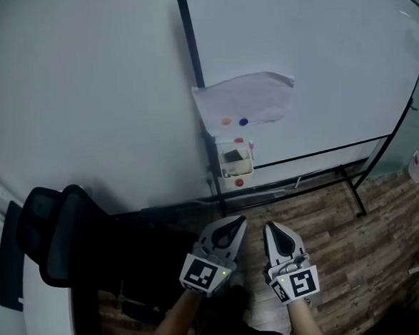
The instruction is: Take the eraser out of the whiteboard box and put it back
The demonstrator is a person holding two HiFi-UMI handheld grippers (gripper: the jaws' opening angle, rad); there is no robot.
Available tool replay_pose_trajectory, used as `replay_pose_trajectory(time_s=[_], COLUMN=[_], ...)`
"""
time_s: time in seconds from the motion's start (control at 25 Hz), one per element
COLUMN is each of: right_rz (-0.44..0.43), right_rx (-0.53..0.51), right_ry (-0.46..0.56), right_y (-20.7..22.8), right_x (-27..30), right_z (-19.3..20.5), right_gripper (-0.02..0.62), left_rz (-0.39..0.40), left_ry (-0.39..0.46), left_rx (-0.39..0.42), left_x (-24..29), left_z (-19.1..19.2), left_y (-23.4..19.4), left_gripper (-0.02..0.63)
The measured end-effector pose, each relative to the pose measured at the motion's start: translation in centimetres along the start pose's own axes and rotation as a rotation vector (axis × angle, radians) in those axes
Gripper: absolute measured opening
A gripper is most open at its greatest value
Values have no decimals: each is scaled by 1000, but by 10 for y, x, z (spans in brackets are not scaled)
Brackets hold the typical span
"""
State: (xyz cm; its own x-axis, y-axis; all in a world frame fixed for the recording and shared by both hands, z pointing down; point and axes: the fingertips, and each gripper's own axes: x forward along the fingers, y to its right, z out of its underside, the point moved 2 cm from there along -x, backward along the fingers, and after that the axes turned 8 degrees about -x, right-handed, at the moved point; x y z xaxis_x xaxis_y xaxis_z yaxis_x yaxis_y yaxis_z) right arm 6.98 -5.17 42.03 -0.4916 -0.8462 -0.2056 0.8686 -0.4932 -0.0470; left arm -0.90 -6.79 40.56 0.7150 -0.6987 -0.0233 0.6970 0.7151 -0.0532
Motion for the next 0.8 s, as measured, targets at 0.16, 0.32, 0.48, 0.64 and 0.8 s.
replay_pose_trajectory(time_s=[0.16,0.32,0.48,0.64,0.8], right_rz=[-2,-12,-20,-17,-23], right_rx=[4,10,6,12,4], right_ry=[-8,-21,-36,-51,-63], right_y=[14,25,35,44,48], right_x=[31,65,99,129,154], right_z=[11,23,31,38,43], right_gripper=[5,5,5,4,3], left_rz=[-2,-17,-31,-37,-52], left_ry=[-4,-15,-25,-32,-40], left_rx=[-13,-11,-28,-42,-59], left_x=[24,44,65,81,92], left_z=[4,13,14,14,17], left_y=[-27,-62,-92,-119,-144], left_gripper=[6,6,6,6,6])
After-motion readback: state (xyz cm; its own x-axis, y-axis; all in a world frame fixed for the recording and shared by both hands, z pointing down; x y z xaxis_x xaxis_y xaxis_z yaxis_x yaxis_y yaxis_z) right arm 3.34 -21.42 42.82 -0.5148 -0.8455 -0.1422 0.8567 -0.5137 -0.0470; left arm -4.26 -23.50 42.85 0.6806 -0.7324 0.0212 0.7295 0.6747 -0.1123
